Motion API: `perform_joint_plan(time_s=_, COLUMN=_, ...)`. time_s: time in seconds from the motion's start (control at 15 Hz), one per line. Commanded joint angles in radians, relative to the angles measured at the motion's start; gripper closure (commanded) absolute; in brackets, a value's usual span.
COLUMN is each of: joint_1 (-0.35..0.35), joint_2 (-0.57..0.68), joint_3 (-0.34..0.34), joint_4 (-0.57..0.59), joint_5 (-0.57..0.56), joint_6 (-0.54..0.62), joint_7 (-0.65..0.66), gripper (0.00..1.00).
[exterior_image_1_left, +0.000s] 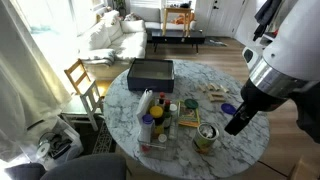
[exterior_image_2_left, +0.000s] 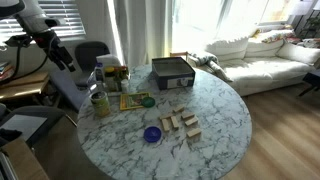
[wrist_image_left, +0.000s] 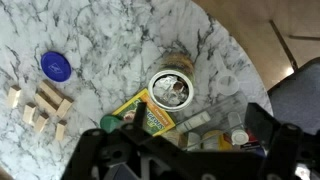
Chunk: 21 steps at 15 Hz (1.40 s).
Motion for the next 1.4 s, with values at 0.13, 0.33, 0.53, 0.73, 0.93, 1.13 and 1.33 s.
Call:
perform_joint_plan(time_s=0.13, joint_1=0.026, joint_2=0.004, joint_3=-0.024, joint_4=0.002, joint_5=-0.013, joint_6=-0.004, joint_7=0.01, gripper=0.0)
perform_joint_plan(time_s=0.33, joint_1=0.026, joint_2=0.004, joint_3=-0.024, joint_4=0.002, joint_5=-0.013, joint_6=-0.004, joint_7=0.01, gripper=0.0)
perform_joint_plan(time_s=0.53, joint_1=0.026, joint_2=0.004, joint_3=-0.024, joint_4=0.002, joint_5=-0.013, joint_6=-0.004, joint_7=0.01, gripper=0.0)
perform_joint_plan(time_s=0.73, joint_1=0.026, joint_2=0.004, joint_3=-0.024, joint_4=0.002, joint_5=-0.013, joint_6=-0.004, joint_7=0.01, gripper=0.0)
perform_joint_plan(time_s=0.93, joint_1=0.063, joint_2=0.059, joint_3=-0.049, joint_4=0.018, joint_5=0.034, joint_6=0.077, joint_7=-0.058, gripper=0.0)
perform_joint_plan(time_s=1.13, joint_1=0.104, joint_2=0.142, joint_3=-0.07, joint_4=0.036, joint_5=0.07, joint_6=0.197, joint_7=-0.164, gripper=0.0)
perform_joint_plan(time_s=1.33, joint_1=0.143, joint_2=0.24, joint_3=-0.095, joint_4=0.07, joint_5=0.113, joint_6=0.289, joint_7=-0.298, gripper=0.0)
